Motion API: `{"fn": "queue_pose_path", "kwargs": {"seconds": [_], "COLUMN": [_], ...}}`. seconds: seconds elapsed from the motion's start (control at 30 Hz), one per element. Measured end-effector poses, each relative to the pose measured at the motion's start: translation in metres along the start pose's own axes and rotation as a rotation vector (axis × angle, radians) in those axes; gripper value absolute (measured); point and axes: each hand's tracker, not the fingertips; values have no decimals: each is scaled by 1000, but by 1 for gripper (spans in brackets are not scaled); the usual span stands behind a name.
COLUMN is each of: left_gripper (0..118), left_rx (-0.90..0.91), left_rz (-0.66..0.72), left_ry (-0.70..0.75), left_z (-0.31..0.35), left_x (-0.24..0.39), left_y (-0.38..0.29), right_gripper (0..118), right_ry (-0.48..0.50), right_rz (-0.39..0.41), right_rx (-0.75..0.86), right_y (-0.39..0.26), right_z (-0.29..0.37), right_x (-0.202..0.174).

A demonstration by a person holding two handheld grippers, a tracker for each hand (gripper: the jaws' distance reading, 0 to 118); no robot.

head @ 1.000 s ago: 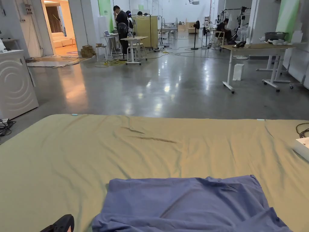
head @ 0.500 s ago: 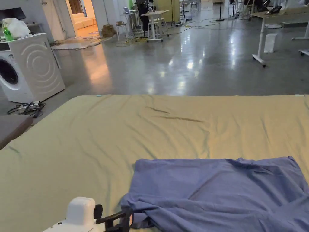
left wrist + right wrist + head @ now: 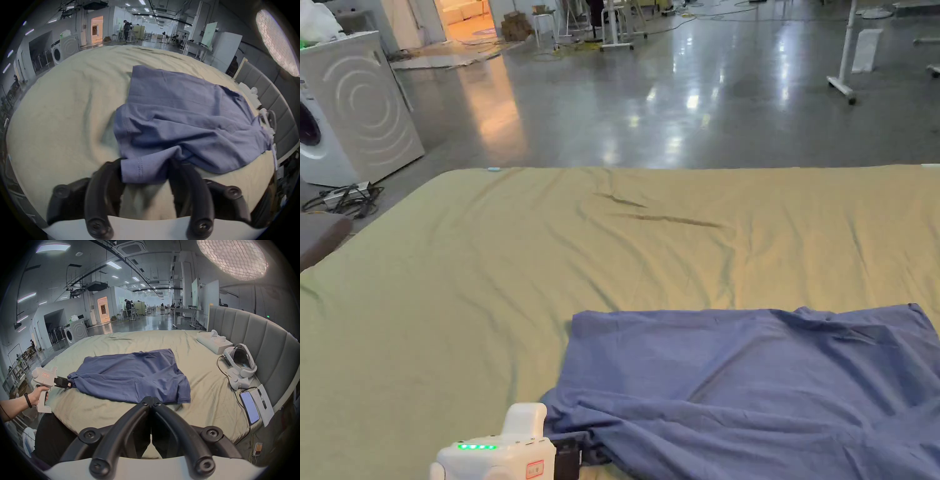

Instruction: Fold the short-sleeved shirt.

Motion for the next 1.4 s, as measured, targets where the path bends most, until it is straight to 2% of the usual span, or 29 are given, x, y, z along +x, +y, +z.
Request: {"fn": "queue_pose_path", "kwargs": {"seconds": [0.03,0.1,0.17,0.27,0.4,0.43,0.53,0.57,0.63,0.8,0.83,0.93,0.97,1.03,1.07,1.13,1.2,1.3,1.4], "left_gripper": [47,29,20,18,18,18,18,18,18,18,18,18,18,18,14,9,8,8,7], "left_rx": [12,22,13,-19,-156,-184,-208,-207,-201,-167,-164,-160,-150,-124,-116,-110,-43,-17,-5], "left_rz": [-30,-39,-82,-180,-278,-282,-286,-272,-246,-218,-216,-213,-212,-228,-237,-231,-210,-159,-113], "left_ry": [66,29,40,66,115,120,113,107,93,82,81,79,79,59,44,24,5,-68,-97], "left_z": [2,5,3,-4,-20,-23,-26,-27,-27,-23,-22,-21,-20,-17,-14,-3,23,64,95], "left_x": [1,4,8,18,27,28,25,23,19,12,15,15,15,12,9,4,4,-2,-13], "left_y": [-1,0,0,0,15,20,26,26,26,22,22,20,18,13,12,16,15,14,1], "right_gripper": [0,0,0,0,0,6,83,97,96,96,91,28,20,5,1,1,0,0,0], "right_ry": [-5,-11,-15,-16,-19,-29,-81,-85,-79,-132,-153,-109,-102,-138,-119,-93,-100,-172,-182], "right_rz": [-1,-2,-8,-22,-52,-59,-97,-114,-138,-199,-195,-176,-142,4,2,-95,-116,-50,-37], "right_rx": [-4,-6,-6,-9,-8,-15,-86,-99,-100,-229,-248,-296,-297,-275,-289,-299,-241,-232,-212], "right_y": [-1,1,0,2,5,7,13,14,12,-2,-6,-16,-18,-23,-23,-15,-6,9,11], "right_z": [-1,-1,-2,-3,-20,-30,-70,-85,-117,-201,-215,-227,-226,-225,-227,-224,-207,-169,-132], "right_x": [1,-1,0,-2,10,15,39,46,69,106,111,109,101,85,85,91,95,88,84]}}
